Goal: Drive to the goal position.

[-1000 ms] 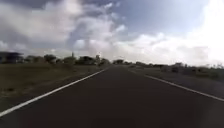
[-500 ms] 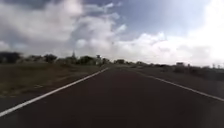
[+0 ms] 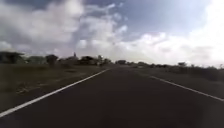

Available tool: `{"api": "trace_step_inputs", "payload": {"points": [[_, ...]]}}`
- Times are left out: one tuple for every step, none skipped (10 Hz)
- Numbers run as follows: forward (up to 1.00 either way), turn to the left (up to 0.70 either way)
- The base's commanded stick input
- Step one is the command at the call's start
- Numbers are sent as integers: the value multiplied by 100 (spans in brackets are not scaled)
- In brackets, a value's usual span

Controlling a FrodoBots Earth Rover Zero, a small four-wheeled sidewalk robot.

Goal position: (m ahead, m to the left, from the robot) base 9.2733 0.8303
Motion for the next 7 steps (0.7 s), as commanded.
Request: {"api": "trace_step_inputs", "payload": {"points": [[100, 0], [100, 0], [100, 0], [100, 0], [100, 0], [100, 0], [100, 0]]}}
